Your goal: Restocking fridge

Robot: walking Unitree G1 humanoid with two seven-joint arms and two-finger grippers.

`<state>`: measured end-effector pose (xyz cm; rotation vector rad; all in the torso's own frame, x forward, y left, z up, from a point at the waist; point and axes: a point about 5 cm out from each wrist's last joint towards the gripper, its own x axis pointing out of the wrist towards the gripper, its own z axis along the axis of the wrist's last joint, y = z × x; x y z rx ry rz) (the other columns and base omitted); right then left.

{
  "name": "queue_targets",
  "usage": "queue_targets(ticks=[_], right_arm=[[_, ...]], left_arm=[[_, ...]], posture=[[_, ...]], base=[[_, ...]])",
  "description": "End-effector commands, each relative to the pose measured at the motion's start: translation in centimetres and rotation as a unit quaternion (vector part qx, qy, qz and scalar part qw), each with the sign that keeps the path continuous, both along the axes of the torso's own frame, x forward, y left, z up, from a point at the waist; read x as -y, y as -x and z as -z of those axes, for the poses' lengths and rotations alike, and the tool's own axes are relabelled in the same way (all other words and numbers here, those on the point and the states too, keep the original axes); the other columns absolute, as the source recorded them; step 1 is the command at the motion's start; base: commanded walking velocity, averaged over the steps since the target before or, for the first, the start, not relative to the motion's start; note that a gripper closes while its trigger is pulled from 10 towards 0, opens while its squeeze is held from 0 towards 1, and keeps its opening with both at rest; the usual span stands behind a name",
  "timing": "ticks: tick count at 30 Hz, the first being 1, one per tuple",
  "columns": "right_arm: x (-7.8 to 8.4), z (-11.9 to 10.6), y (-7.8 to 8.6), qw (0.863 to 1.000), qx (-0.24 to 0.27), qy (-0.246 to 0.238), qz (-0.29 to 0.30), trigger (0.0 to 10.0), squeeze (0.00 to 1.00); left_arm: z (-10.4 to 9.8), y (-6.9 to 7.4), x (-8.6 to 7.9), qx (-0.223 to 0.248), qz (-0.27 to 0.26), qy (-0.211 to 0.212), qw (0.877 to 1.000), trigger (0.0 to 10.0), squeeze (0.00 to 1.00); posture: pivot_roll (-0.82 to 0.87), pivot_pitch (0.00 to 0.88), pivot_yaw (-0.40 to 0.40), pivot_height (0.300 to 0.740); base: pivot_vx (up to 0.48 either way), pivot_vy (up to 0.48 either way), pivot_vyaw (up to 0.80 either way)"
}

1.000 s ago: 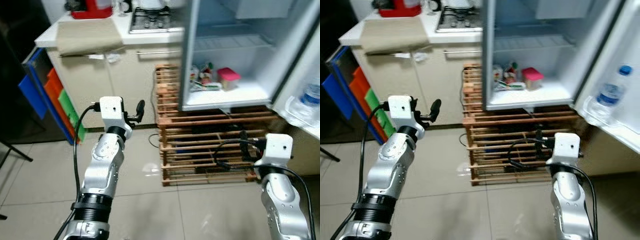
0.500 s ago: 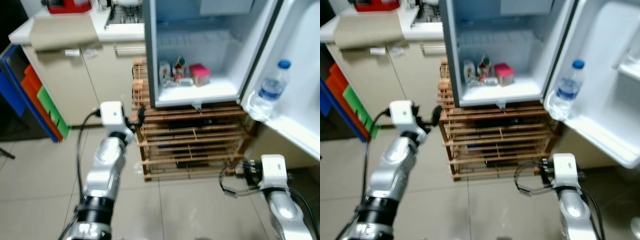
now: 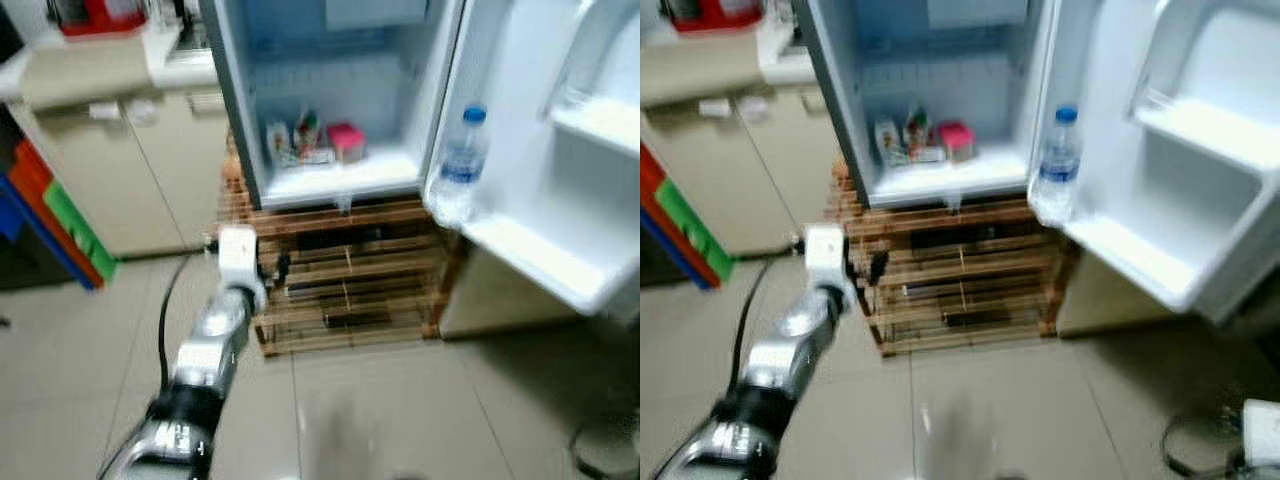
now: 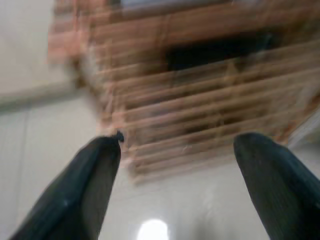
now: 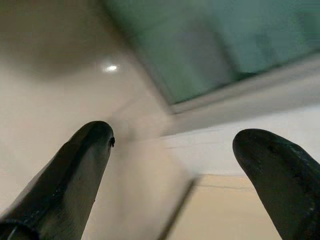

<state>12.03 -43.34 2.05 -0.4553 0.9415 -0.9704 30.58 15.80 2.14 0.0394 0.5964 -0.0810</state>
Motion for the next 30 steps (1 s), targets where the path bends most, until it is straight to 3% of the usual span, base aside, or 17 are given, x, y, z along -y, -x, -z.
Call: queue_targets(ticks=[1, 2, 4, 5, 7, 8, 9, 10, 11, 13, 17, 21, 26, 30], right_arm=[[2.0, -2.6, -0.4, 0.997, 0.036, 0.056, 0.033, 10.0, 0.62], [2.0, -2.6, -0.4, 0.997, 0.036, 0.056, 0.033, 10.0, 0.62], [3.8, -5.5, -0.7, 0.99, 0.068, 0.108, 0.052, 10.0, 0.62], [3.8, -5.5, -0.7, 0.99, 0.068, 0.108, 0.052, 10.0, 0.62], [5.5, -9.6, -2.2, 0.976, 0.136, 0.16, 0.053, 10.0, 0.62], [5.5, -9.6, -2.2, 0.976, 0.136, 0.16, 0.053, 10.0, 0.62], [5.9, -12.6, -4.2, 0.964, 0.188, 0.187, 0.033, 10.0, 0.62], [5.7, -13.6, -5.4, 0.958, 0.223, 0.179, 0.017, 10.0, 0.62], [5.7, -13.6, -5.4, 0.958, 0.223, 0.179, 0.017, 10.0, 0.62], [4.7, -15.9, -8.8, 0.943, 0.285, 0.167, -0.036, 10.0, 0.62], [3.5, -17.4, -11.3, 0.931, 0.32, 0.158, -0.076, 10.0, 0.62], [1.1, -19.2, -15.0, 0.903, 0.385, 0.102, -0.161, 10.0, 0.62], [-1.6, -20.1, -17.4, 0.867, 0.437, 0.023, -0.24, 10.0, 0.62], [-3.6, -20.5, -18.3, 0.837, 0.46, -0.024, -0.294, 10.0, 0.62]], left_arm=[[2.3, 1.5, -1.3, -0.062, 0.007, -0.033, 0.998, 10.0, 0.0], [2.3, 1.5, -1.3, -0.062, 0.007, -0.033, 0.998, 10.0, 0.0], [3.8, 2.7, -1.9, -0.104, 0.026, -0.057, 0.993, 10.0, 0.0], [3.8, 2.7, -1.9, -0.104, 0.026, -0.057, 0.993, 10.0, 0.0], [5.9, 4.9, -2.6, -0.165, 0.061, -0.085, 0.981, 10.0, 0.0], [5.9, 4.9, -2.6, -0.165, 0.061, -0.085, 0.981, 10.0, 0.0], [7.5, 7.1, -3.4, -0.22, 0.063, -0.089, 0.969, 10.0, 0.0], [8.0, 7.9, -3.8, -0.236, 0.053, -0.091, 0.966, 10.0, 0.0], [8.0, 7.9, -3.8, -0.236, 0.053, -0.091, 0.966, 10.0, 0.0], [9.0, 9.7, -5.2, -0.263, 0.036, -0.117, 0.957, 10.0, 0.0], [9.5, 10.9, -5.8, -0.279, 0.038, -0.131, 0.951, 10.0, 0.0], [9.6, 11.1, -5.9, -0.277, 0.037, -0.129, 0.951, 10.0, 0.0], [9.6, 11.2, -6.0, -0.274, 0.034, -0.13, 0.952, 10.0, 0.0], [9.6, 11.1, -6.2, -0.273, 0.037, -0.135, 0.952, 10.0, 0.0]], posture=[[-0.21, 0.0, 0.064, 0.74], [-0.21, 0.0, 0.064, 0.74], [-0.22, 0.0, 0.07, 0.74], [-0.22, 0.0, 0.07, 0.74], [-0.22, 0.0, 0.078, 0.74], [-0.22, 0.0, 0.078, 0.74], [-0.23, 0.0, 0.084, 0.74], [-0.23, 0.0, 0.087, 0.74], [-0.23, 0.0, 0.087, 0.74], [-0.24, 0.0, 0.093, 0.74], [-0.24, 0.0, 0.092, 0.74], [-0.22, 0.0, 0.075, 0.74], [-0.22, 0.0, 0.075, 0.74], [-0.23, 0.0, 0.079, 0.74]], base=[[0.0, 0.0, 0.0], [0.0, 0.0, 0.0], [0.0, 0.0, 0.0], [0.0, 0.0, 0.0], [0.0, 0.0, 0.0], [0.0, 0.0, 0.0], [0.0, 0.0, 0.0], [0.0, 0.0, 0.0], [0.0, 0.0, 0.0], [0.0, 0.0, 0.0], [0.0, 0.0, 0.0], [0.0, 0.0, 0.0], [0.0, 0.0, 0.0], [0.0, 0.0, 0.0]])
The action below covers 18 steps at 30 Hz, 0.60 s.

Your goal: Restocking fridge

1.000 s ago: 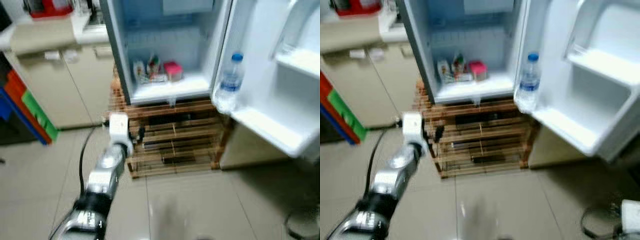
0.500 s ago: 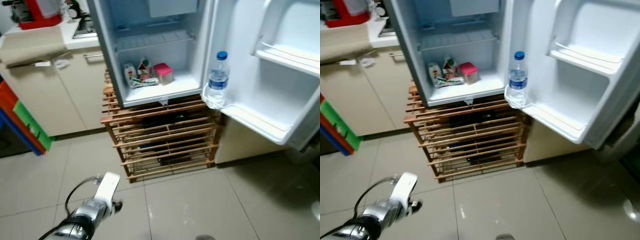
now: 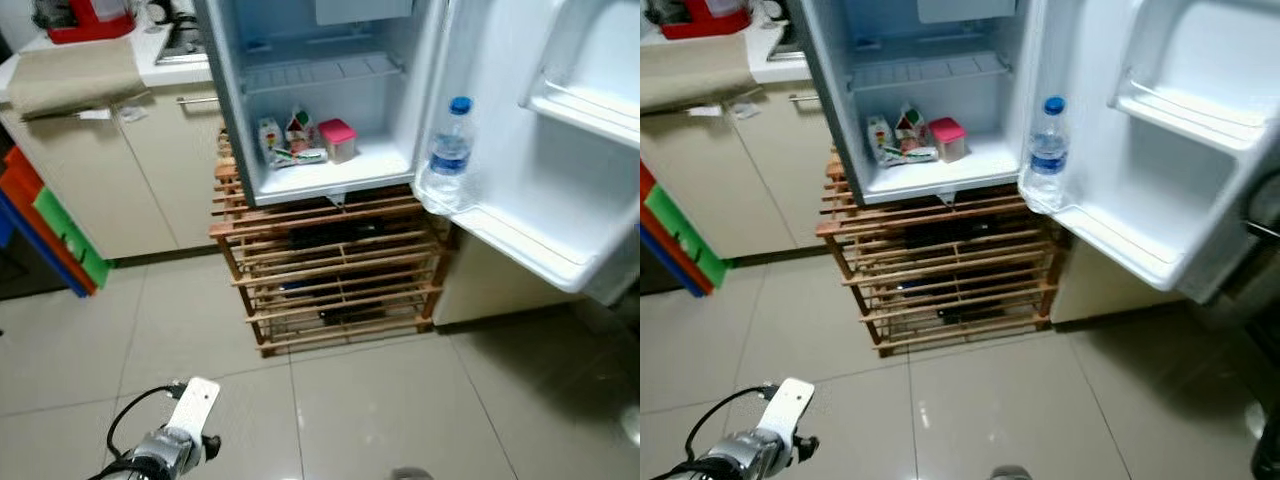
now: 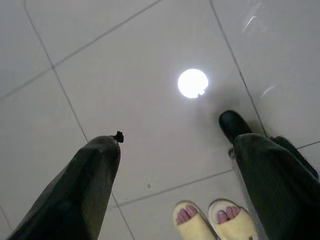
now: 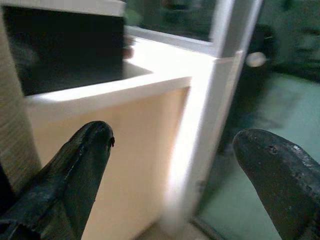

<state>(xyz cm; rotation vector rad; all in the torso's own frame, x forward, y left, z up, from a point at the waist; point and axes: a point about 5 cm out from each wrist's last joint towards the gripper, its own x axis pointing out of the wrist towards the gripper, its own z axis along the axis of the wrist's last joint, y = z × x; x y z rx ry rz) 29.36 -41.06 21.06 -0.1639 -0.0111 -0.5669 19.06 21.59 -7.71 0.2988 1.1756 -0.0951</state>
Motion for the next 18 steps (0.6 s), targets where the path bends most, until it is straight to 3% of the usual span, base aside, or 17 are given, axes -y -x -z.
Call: queue_targets(ticks=[1, 4, 5, 6, 7, 8, 9, 10, 11, 14, 15, 17, 18], right_arm=[[-2.0, -1.6, -1.1, 0.997, 0.034, -0.003, -0.074, 10.0, 0.61], [-5.1, -1.5, -1.0, 0.985, 0.042, -0.031, -0.167, 10.0, 0.61], [-5.1, -1.5, -1.0, 0.985, 0.042, -0.031, -0.167, 10.0, 0.61], [-8.7, -1.2, -0.6, 0.965, 0.034, -0.046, -0.254, 10.0, 0.6], [-10.0, -1.1, -0.3, 0.957, 0.031, -0.05, -0.285, 10.0, 0.6], [-10.0, -1.1, -0.3, 0.957, 0.031, -0.05, -0.285, 10.0, 0.6], [-12.0, -1.0, 0.2, 0.942, 0.022, -0.053, -0.331, 10.0, 0.6], [-15.8, -0.9, 1.5, 0.905, 0.016, -0.065, -0.421, 10.0, 0.6], [-15.8, -0.9, 1.5, 0.905, 0.016, -0.065, -0.421, 10.0, 0.6], [-19.7, -0.7, 4.1, 0.833, -0.002, -0.098, -0.545, 10.0, 0.58], [-20.1, -0.3, 4.7, 0.821, -0.008, -0.114, -0.56, 10.0, 0.54], [-19.1, 1.4, 4.7, 0.836, -0.034, -0.127, -0.533, 10.0, 0.53], [-18.2, 2.2, 4.4, 0.853, -0.044, -0.128, -0.504, 10.0, 0.53]], left_arm=[[-0.3, -0.4, -0.5, 0.009, 0.001, -0.009, 1.0, 10.0, 0.0], [-0.4, -0.5, -0.6, 0.011, 0.002, -0.012, 1.0, 10.0, 0.0], [-0.4, -0.5, -0.6, 0.011, 0.002, -0.012, 1.0, 10.0, 0.0], [-0.4, -0.5, -0.6, 0.01, 0.009, -0.015, 1.0, 10.0, 0.0], [-0.4, -0.5, -0.6, 0.009, 0.011, -0.016, 1.0, 10.0, 0.0], [-0.4, -0.5, -0.6, 0.009, 0.011, -0.016, 1.0, 10.0, 0.0], [-0.4, -0.5, -0.6, 0.006, 0.016, -0.017, 1.0, 10.0, 0.0], [-0.2, -0.4, -0.3, 0.0, 0.026, -0.017, 1.0, 10.0, 0.0], [-0.2, -0.4, -0.3, 0.0, 0.026, -0.017, 1.0, 10.0, 0.0], [0.0, -0.1, 0.1, -0.012, 0.035, -0.013, 0.999, 10.0, 0.0], [0.0, 0.0, 0.3, -0.014, 0.032, -0.007, 0.999, 10.0, 0.0], [0.2, 0.1, 0.7, -0.016, 0.023, 0.004, 1.0, 10.0, 0.0], [0.2, 0.1, 0.9, -0.016, 0.02, 0.008, 1.0, 10.0, 0.0]], posture=[[-0.23, 0.0, 0.08, 0.74], [-0.24, 0.0, 0.086, 0.74], [-0.24, 0.0, 0.086, 0.74], [-0.24, 0.0, 0.097, 0.74], [-0.24, 0.0, 0.097, 0.74], [-0.24, 0.0, 0.097, 0.74], [-0.25, 0.0, 0.102, 0.74], [-0.25, 0.0, 0.108, 0.74], [-0.25, 0.0, 0.108, 0.74], [-0.25, 0.0, 0.112, 0.74], [-0.24, 0.0, 0.111, 0.74], [-0.24, 0.0, 0.112, 0.74], [-0.24, 0.0, 0.113, 0.74]], base=[[0.0, 0.0, 0.0], [0.0, 0.0, 0.0], [0.0, 0.0, 0.0], [0.0, 0.0, 0.0], [0.0, 0.0, 0.0], [0.0, 0.0, 0.0], [0.0, 0.0, 0.0], [0.0, 0.0, 0.0], [0.0, 0.0, 0.0], [0.0, 0.0, 0.0], [0.0, 0.0, 0.0], [0.0, 0.0, 0.0], [0.0, 0.0, 0.0]])
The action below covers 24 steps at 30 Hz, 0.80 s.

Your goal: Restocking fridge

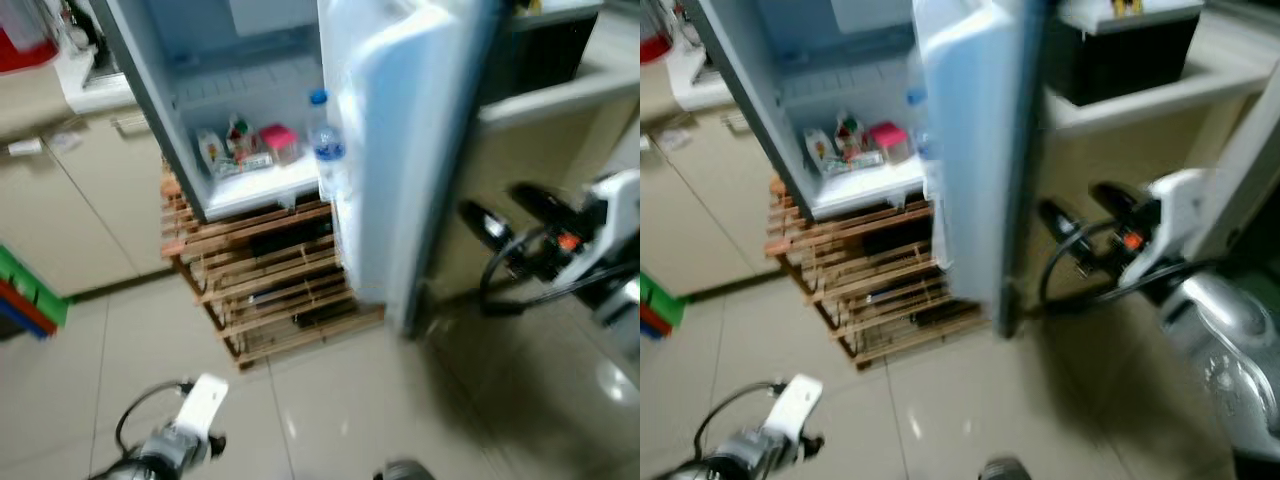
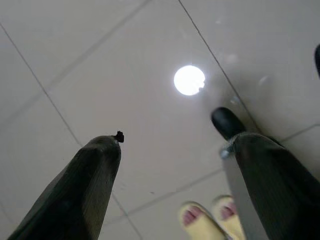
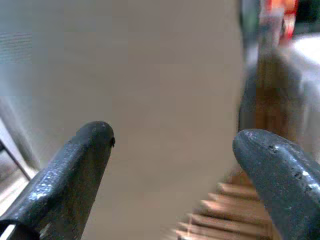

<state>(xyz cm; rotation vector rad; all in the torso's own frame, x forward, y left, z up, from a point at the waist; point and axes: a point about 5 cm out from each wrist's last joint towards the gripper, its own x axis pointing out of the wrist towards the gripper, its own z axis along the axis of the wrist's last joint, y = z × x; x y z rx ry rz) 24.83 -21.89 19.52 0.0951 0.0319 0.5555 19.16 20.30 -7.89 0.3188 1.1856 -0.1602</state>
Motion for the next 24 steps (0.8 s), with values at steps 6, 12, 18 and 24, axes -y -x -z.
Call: queue_targets(ticks=[6, 12, 18, 24], right_arm=[[4.3, 3.4, -1.3, 0.973, -0.048, 0.084, 0.209, 10.0, 0.54], [5.3, 4.5, -1.9, 0.928, -0.016, 0.122, 0.351, 10.0, 0.55], [3.1, 5.8, -2.7, 0.913, 0.007, 0.11, 0.392, 10.0, 0.55], [-0.3, 7.1, -3.8, 0.932, 0.022, 0.105, 0.346, 10.0, 0.56]], left_arm=[[-1.3, -2.5, 0.3, 0.088, -0.031, 0.006, 0.996, 10.0, 0.0], [-6.5, -9.0, 1.4, 0.297, -0.076, 0.099, 0.947, 10.0, 0.0], [-17.8, -14.4, 6.0, 0.531, -0.044, 0.236, 0.812, 10.0, 0.0], [-22.0, -14.0, 6.9, 0.582, -0.06, 0.258, 0.769, 10.0, 0.0]], posture=[[-0.22, 0.0, 0.11, 0.74], [-0.2, 0.0, 0.092, 0.74], [-0.18, 0.0, 0.064, 0.74], [-0.11, 0.0, 0.031, 0.74]], base=[[0.0, 0.0, 0.0], [0.0, 0.0, 0.0], [0.0, 0.0, 0.0], [0.0, 0.0, 0.0]])
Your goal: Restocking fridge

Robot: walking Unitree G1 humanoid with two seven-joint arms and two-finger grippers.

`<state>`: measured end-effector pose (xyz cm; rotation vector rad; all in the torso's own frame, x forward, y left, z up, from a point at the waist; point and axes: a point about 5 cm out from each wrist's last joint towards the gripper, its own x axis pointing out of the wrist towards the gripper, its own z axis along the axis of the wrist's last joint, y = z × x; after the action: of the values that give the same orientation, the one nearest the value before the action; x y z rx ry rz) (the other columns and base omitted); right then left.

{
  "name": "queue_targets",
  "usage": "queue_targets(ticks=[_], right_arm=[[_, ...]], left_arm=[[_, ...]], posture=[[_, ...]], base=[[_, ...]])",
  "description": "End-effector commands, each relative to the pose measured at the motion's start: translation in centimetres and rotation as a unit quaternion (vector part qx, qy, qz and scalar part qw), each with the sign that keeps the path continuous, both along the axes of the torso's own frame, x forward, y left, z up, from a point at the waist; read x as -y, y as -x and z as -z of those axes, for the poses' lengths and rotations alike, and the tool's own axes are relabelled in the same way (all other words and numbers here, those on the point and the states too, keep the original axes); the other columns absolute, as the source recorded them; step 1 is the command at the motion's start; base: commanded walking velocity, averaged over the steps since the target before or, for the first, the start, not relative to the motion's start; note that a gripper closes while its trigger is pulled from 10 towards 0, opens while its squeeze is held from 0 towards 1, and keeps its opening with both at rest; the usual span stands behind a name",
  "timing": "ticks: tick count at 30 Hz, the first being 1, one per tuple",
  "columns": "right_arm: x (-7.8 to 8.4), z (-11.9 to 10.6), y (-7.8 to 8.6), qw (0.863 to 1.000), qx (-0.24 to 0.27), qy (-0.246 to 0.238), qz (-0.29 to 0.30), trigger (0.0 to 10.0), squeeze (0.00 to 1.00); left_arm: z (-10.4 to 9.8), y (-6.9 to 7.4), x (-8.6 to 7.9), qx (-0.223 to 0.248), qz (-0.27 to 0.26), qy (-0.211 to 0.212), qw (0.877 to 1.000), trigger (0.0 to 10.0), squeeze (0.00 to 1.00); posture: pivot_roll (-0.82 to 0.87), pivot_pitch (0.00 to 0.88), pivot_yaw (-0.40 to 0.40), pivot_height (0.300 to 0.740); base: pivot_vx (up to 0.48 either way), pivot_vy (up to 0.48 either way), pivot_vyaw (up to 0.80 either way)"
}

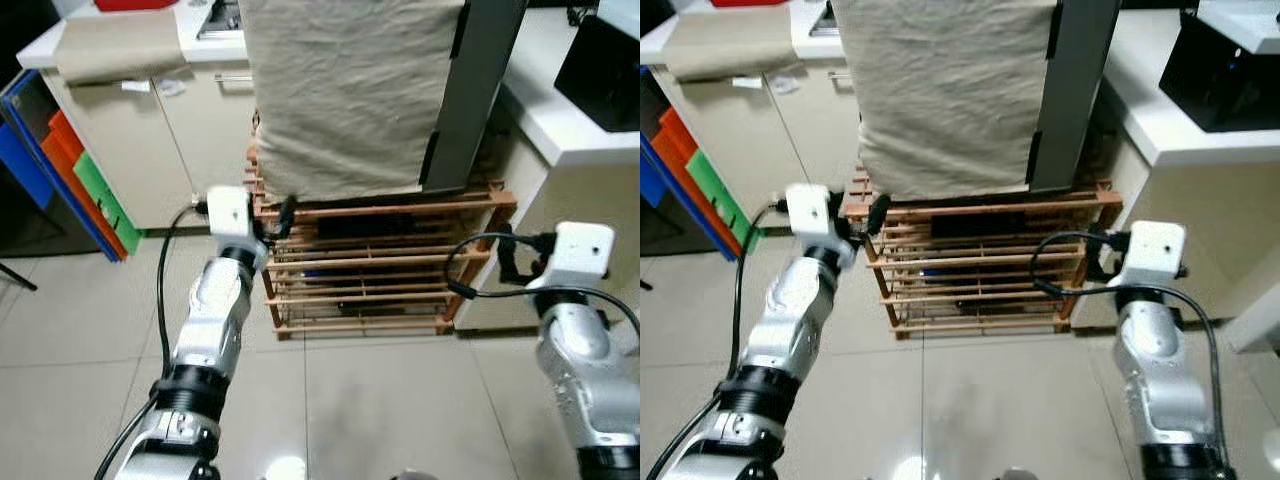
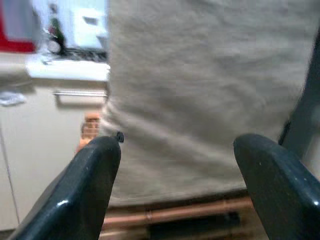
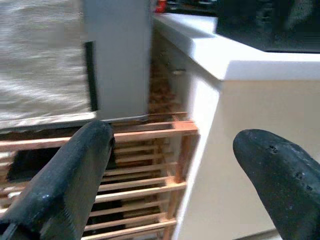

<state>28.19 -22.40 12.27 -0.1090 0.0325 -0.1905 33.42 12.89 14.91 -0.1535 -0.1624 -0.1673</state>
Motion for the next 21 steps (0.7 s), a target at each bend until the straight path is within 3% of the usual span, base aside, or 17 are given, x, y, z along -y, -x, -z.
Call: queue_targets(ticks=[1, 3, 7, 11, 16, 21], right_arm=[[-1.1, 0.0, -0.5, 1.0, 0.007, -0.001, -0.026, 10.0, 0.56], [-1.3, 0.1, -0.6, 1.0, 0.008, -0.001, -0.029, 10.0, 0.56], [-2.0, 0.4, -1.0, 0.999, 0.01, 0.004, -0.046, 10.0, 0.56], [-1.8, 0.4, -0.8, 0.999, 0.019, 0.003, -0.045, 10.0, 0.56], [-1.0, 0.6, -0.3, 0.999, 0.023, 0.007, -0.025, 10.0, 0.56], [0.8, 0.8, 0.6, 0.999, 0.027, 0.021, 0.02, 10.0, 0.6]], left_arm=[[0.7, 0.3, -0.5, -0.028, -0.016, 0.011, 0.999, 10.0, 0.0], [0.5, 0.4, -0.3, -0.021, -0.017, -0.008, 1.0, 10.0, 0.0], [0.3, 0.1, -1.0, -0.04, -0.03, -0.009, 0.999, 10.0, 0.0], [0.4, 0.3, -0.6, -0.053, -0.022, -0.018, 0.998, 10.0, 0.0], [0.2, 0.1, 0.3, -0.051, -0.006, -0.02, 0.998, 10.0, 0.0], [0.6, -0.1, 0.8, -0.068, 0.009, -0.021, 0.997, 10.0, 0.0]], posture=[[-0.11, 0.0, 0.031, 0.74], [-0.1, 0.0, 0.02, 0.74], [-0.09, 0.0, 0.021, 0.74], [-0.1, 0.0, 0.028, 0.74], [-0.12, 0.0, 0.035, 0.74], [-0.15, 0.0, 0.038, 0.74]], base=[[0.0, 0.0, 0.0], [0.0, 0.0, 0.0], [0.0, 0.0, 0.0], [0.0, 0.0, 0.0], [0.0, 0.0, 0.0], [0.0, 0.0, -0.78]])
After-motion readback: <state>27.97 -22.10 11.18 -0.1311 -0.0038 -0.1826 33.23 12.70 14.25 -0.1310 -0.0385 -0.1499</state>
